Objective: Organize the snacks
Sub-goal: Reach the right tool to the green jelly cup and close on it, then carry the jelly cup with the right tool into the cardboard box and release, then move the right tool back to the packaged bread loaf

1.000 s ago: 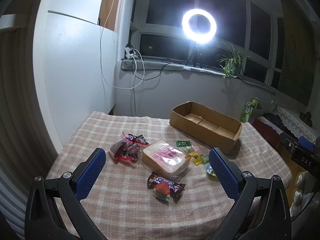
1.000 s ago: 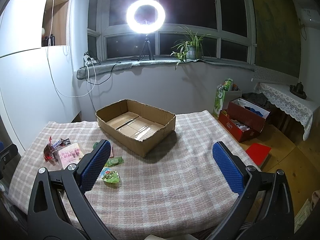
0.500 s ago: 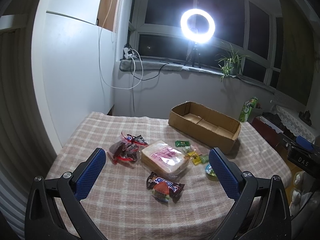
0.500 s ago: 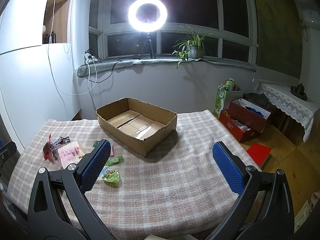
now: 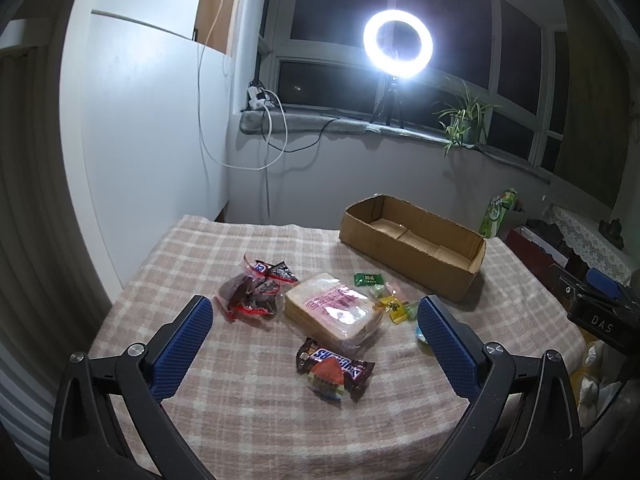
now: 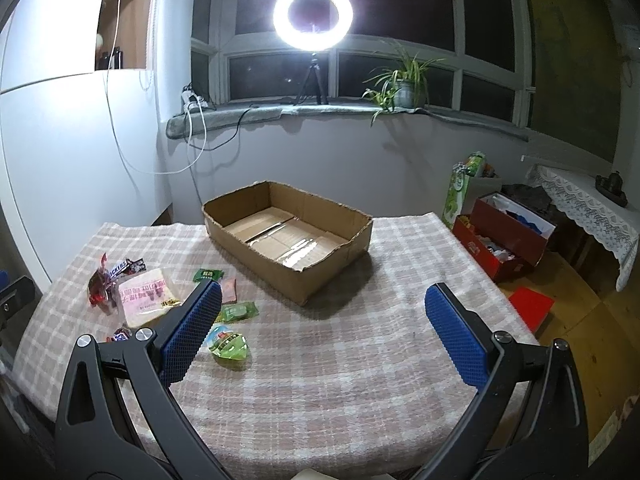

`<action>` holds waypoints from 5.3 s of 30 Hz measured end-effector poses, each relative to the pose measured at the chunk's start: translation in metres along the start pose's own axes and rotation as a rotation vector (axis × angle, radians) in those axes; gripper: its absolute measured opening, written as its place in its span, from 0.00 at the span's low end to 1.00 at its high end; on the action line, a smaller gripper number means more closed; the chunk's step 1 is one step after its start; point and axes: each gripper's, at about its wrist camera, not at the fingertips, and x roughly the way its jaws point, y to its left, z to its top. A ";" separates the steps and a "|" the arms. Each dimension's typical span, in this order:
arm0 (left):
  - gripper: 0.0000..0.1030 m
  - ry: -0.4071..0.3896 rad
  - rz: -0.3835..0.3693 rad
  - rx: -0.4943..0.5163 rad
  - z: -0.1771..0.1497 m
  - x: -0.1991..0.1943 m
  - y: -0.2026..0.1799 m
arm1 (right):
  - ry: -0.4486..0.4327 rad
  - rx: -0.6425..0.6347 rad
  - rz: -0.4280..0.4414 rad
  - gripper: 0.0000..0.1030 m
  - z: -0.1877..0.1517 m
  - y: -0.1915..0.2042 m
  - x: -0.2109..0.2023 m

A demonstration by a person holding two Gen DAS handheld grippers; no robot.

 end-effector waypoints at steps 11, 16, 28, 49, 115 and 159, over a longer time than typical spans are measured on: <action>0.90 0.113 0.016 -0.041 -0.014 0.017 0.026 | 0.110 -0.077 0.108 1.00 -0.014 0.009 0.040; 0.84 0.227 -0.039 -0.093 -0.034 0.039 0.034 | 0.206 -0.116 0.193 0.93 -0.030 0.019 0.064; 0.64 0.381 -0.173 -0.142 -0.061 0.083 0.015 | 0.356 -0.159 0.352 0.72 -0.053 0.048 0.109; 0.51 0.406 -0.178 -0.122 -0.069 0.118 0.017 | 0.441 -0.205 0.417 0.41 -0.056 0.078 0.153; 0.29 0.319 -0.375 0.028 0.055 0.242 -0.116 | 0.278 -0.103 0.287 0.36 0.048 -0.015 0.221; 0.46 0.243 -0.314 -0.004 0.074 0.192 -0.085 | 0.248 -0.139 0.334 0.59 0.047 0.005 0.162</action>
